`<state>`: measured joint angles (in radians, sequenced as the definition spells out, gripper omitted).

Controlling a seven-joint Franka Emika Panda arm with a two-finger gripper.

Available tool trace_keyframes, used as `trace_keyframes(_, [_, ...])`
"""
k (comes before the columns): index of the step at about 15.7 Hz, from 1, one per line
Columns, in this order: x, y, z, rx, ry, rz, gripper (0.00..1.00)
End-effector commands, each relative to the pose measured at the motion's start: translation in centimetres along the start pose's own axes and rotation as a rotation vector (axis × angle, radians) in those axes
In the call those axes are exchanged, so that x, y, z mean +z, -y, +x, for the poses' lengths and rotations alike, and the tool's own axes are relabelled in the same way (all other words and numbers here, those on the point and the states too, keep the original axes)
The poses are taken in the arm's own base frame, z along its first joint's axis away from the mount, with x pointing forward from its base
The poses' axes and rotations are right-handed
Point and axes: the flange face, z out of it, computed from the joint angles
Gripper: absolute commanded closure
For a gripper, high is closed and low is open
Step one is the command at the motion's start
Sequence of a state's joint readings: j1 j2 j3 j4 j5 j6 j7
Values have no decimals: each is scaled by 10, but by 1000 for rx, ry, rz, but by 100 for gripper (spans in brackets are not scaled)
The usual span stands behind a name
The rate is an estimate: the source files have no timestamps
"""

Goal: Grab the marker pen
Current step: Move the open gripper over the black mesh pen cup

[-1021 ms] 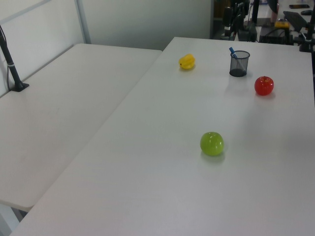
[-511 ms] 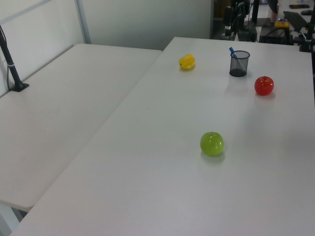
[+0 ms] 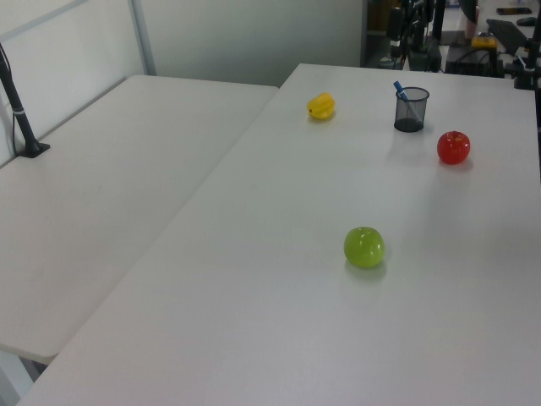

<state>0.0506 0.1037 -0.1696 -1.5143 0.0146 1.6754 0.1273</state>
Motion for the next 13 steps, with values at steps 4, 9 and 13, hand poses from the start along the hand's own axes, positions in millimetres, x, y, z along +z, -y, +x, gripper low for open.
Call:
trace_keyframes(4, [7,-34,25,-6,-119,-15,0])
trace_keyframes(9, [32,-102,51,17,-201,-68,0])
trace_keyframes(13, [61,-161,62,-7,-211,-67,0])
